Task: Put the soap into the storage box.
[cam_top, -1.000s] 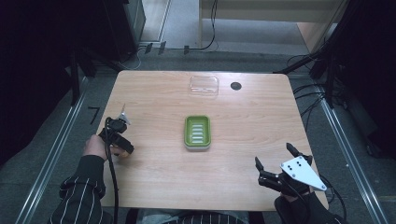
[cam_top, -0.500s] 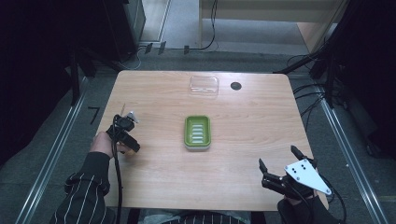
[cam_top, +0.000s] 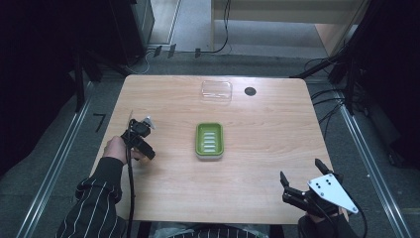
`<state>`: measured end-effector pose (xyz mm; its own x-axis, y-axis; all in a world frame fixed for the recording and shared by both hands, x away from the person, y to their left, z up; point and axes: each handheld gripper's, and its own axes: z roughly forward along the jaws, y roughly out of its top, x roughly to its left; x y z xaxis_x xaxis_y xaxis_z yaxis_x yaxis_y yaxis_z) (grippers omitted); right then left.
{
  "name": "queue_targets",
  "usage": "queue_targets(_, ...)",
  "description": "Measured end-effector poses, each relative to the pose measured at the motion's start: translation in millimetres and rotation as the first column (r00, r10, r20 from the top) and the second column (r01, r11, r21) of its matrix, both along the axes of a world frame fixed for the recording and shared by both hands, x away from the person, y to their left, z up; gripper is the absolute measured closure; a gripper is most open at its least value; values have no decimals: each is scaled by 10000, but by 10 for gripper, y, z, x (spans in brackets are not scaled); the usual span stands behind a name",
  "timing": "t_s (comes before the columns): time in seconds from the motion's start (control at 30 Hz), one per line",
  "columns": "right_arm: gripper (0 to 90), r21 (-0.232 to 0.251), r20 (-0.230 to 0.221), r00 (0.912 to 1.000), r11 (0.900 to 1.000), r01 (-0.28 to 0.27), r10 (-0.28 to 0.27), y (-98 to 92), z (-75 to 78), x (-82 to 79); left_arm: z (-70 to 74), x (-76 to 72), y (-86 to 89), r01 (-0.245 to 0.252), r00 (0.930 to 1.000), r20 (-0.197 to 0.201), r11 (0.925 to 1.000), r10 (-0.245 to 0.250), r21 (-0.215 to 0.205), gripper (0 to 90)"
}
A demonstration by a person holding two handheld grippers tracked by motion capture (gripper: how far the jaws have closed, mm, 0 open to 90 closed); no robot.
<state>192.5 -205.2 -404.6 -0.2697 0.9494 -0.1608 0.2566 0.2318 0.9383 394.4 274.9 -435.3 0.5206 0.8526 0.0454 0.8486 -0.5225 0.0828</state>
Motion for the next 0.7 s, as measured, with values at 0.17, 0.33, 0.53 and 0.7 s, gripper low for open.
queue_targets(0.17, 27, -37, 28, 10000, 10000, 92, -92, -33, -2, -26, 0, 24, -75, 166, 9999, 34, 9999, -166, -9, 278)
queue_targets(0.33, 27, -46, -4, 9998, 9998, 182, -182, -46, -4, -48, 8, 37, -142, 387, 9992, 37, 9992, -387, 66, 277)
queue_targets(0.53, 27, -41, -11, 9996, 9996, 268, -269, -62, -4, -70, 40, 59, -219, 637, 9979, 91, 9980, -637, 8, 278)
queue_targets(0.7, 27, -88, -6, 9995, 9995, 305, -305, -70, -6, -80, 68, 77, -303, 814, 9965, 188, 9967, -813, -57, 277)
